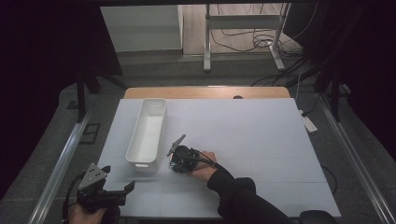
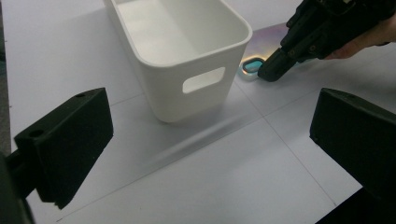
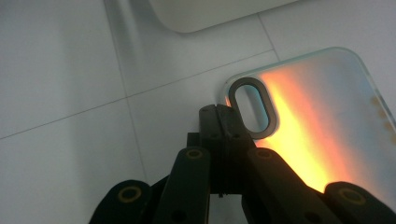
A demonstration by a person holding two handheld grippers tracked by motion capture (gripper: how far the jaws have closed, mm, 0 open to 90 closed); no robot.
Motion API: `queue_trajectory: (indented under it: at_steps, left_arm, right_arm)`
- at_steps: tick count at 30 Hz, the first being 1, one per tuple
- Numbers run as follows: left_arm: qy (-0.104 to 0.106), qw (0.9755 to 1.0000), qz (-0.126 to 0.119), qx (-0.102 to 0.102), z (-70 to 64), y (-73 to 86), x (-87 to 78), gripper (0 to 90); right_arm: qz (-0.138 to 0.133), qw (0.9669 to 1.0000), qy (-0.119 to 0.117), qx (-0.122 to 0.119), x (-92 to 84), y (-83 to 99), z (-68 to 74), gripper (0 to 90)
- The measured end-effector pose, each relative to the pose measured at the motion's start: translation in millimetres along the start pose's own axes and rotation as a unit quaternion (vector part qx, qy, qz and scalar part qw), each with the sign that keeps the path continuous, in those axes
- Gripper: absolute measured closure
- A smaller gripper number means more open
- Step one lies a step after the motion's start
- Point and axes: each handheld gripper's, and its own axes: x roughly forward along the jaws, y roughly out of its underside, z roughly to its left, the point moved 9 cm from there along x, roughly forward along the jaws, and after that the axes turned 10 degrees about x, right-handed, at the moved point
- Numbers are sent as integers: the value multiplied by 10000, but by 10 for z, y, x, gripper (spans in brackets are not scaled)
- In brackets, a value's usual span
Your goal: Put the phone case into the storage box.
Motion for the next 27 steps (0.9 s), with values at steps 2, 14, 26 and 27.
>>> queue_trajectory:
  at_steps: [2,14,26,27]
  left_arm:
    - [2,10000,0,1,0,0,1,0]
    - [9,10000,28,26,-1,1,7,0]
    - [22,10000,45,38,-5,1,12,1]
    - [24,10000,47,38,-6,1,13,1]
  right_arm:
    - [-4,10000,-2,20,2,-11,-18,891]
    - [-104,9997,87,190,4,-61,-178,891]
    - [-133,9990,238,344,-7,-103,-345,891]
    - [-133,9990,238,344,-7,-103,-345,891]
